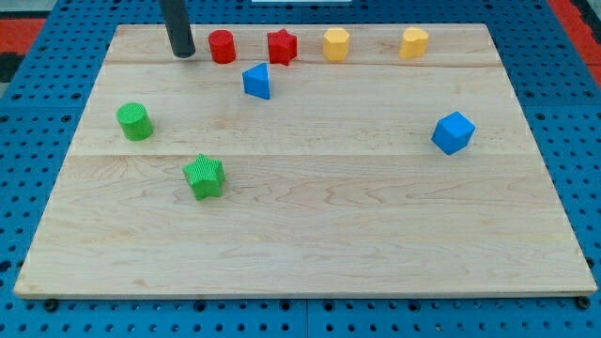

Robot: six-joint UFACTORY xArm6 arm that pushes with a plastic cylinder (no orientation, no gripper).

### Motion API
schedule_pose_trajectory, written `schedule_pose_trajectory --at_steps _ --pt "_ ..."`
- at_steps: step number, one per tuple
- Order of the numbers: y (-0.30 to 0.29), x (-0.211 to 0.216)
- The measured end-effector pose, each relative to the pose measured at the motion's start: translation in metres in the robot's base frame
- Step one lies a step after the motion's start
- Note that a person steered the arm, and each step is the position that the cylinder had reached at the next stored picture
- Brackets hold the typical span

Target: Push blue triangle towards middle of the board

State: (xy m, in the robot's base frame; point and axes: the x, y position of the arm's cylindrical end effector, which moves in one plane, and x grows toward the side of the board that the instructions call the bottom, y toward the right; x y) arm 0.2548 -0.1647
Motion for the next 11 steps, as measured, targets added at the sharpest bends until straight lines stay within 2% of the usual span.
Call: schedule_pose_trajectory --at_steps 2,6,8,11 --pt "0.028 0.023" --pt "0.192 0.099" --pt "0.207 0.139" --pt "0.123 0.152"
